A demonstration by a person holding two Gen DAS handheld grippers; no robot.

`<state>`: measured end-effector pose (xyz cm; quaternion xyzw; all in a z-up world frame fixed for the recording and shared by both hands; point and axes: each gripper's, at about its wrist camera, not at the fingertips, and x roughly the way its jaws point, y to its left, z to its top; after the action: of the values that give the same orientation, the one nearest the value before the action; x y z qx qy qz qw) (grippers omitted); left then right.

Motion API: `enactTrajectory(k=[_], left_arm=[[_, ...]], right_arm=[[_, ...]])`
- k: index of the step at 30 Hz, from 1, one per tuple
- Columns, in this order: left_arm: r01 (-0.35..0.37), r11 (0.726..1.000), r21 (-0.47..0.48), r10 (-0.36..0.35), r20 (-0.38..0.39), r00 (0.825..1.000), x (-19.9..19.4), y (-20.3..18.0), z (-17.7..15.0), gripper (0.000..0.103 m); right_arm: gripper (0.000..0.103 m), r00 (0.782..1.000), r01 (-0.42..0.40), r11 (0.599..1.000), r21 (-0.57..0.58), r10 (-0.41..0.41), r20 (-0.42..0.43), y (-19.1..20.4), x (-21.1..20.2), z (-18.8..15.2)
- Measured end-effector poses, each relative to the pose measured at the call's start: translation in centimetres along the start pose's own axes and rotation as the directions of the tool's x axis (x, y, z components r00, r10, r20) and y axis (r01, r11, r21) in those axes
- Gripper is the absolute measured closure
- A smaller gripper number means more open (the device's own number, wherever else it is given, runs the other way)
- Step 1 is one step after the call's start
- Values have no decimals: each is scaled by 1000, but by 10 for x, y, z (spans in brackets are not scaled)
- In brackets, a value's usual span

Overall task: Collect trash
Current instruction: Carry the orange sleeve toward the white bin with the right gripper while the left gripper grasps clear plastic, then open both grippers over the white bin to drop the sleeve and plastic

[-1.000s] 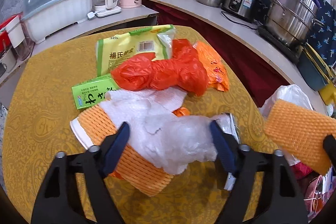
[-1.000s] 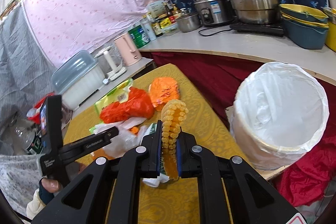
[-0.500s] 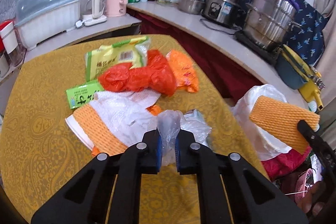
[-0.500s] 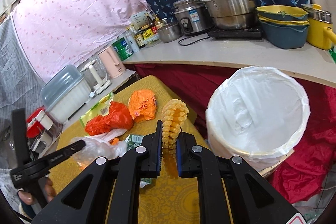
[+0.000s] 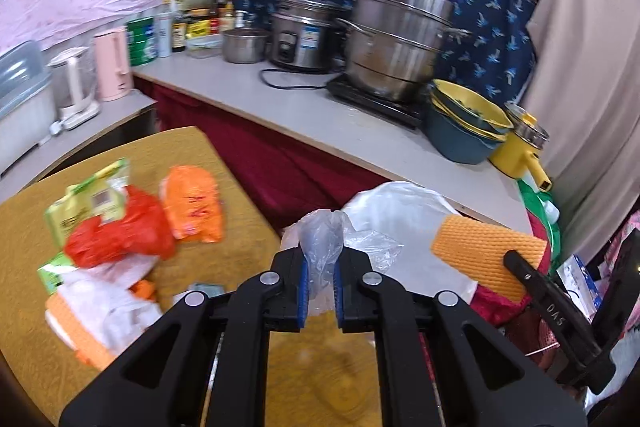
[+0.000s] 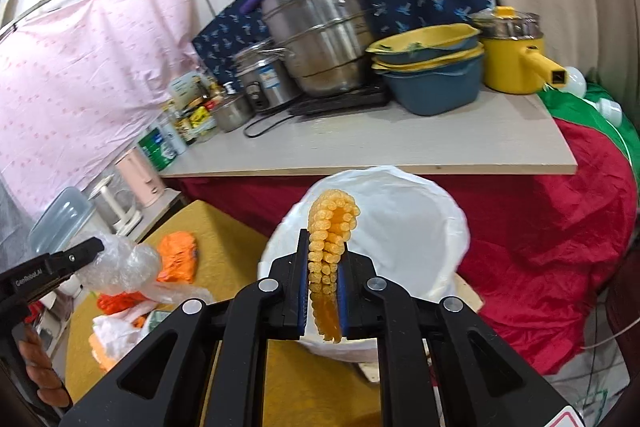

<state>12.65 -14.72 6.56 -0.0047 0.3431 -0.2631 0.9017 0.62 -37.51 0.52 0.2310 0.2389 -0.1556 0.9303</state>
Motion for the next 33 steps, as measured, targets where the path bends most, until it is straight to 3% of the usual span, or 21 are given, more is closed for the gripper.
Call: enactTrajectory(k=[8,14,17,20,22,23,26,33], left_arm=[[86,995,41,-84,-53,995,61,-57,10,94],[104,993,61,-96,-128,987,103,-80,3,91],[101,993,56,-91,-155,984,119,-82,-3,85],[96,994,47,-87,-168,982,127,-81,-7,66],[92,995,37,-84,-162,983,128,-80,-8,30],[87,996,29,-81,-147,986,125,-78,-8,25],[81,996,26,-77,-118,990,118,-75,-6,21],[48,999,14,-46,-91,995,103,-63,-2,20]], right_arm=[[91,998,54,997,49,-52,-40,-43,25,-6],[88,996,62,996,70,-56,-75,-56,44,-14],[88,995,61,995,74,-55,-85,-59,50,-16],[87,995,58,995,75,-51,-91,-60,56,-17],[82,995,56,996,76,-49,-91,-59,59,-16],[71,995,56,995,78,-49,-86,-59,59,-15],[48,997,54,995,89,-49,-57,-58,54,-12],[46,999,30,997,68,-28,-28,-44,46,-2]])
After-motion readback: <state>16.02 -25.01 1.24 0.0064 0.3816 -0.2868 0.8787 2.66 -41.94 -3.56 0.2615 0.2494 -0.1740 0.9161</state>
